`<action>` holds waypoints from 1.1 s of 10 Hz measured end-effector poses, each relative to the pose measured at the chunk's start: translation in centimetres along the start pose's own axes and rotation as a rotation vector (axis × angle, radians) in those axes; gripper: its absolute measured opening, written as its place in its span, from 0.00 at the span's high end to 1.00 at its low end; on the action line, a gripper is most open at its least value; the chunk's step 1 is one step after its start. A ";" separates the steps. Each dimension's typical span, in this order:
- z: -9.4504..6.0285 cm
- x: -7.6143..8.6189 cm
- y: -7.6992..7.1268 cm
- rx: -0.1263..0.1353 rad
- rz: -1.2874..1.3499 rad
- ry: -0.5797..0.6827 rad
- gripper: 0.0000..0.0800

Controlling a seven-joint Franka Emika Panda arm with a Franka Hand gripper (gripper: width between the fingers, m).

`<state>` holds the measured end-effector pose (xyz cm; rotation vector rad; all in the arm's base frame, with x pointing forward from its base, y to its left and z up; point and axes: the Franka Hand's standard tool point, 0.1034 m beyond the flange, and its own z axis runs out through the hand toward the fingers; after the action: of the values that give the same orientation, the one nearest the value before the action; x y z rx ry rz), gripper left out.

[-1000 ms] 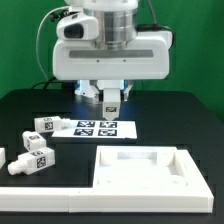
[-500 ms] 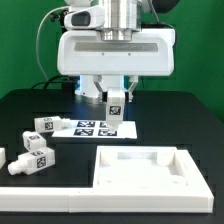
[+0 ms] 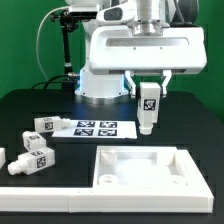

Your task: Assemble one leg

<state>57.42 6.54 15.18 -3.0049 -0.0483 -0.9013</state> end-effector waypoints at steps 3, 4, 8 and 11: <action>0.5 -0.4 0.0 0.000 -0.002 -0.027 0.64; 1.4 0.1 0.0 0.001 0.003 -0.067 0.64; 3.6 2.8 -3.1 0.029 0.026 0.004 0.64; 3.7 2.7 -2.8 0.026 0.014 0.001 0.64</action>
Offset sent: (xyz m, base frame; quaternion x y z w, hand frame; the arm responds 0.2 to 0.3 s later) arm 0.0403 0.0332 -0.0143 0.1007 -0.0769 0.0553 0.9904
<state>61.65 9.49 13.57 -2.9775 -0.0391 -0.8942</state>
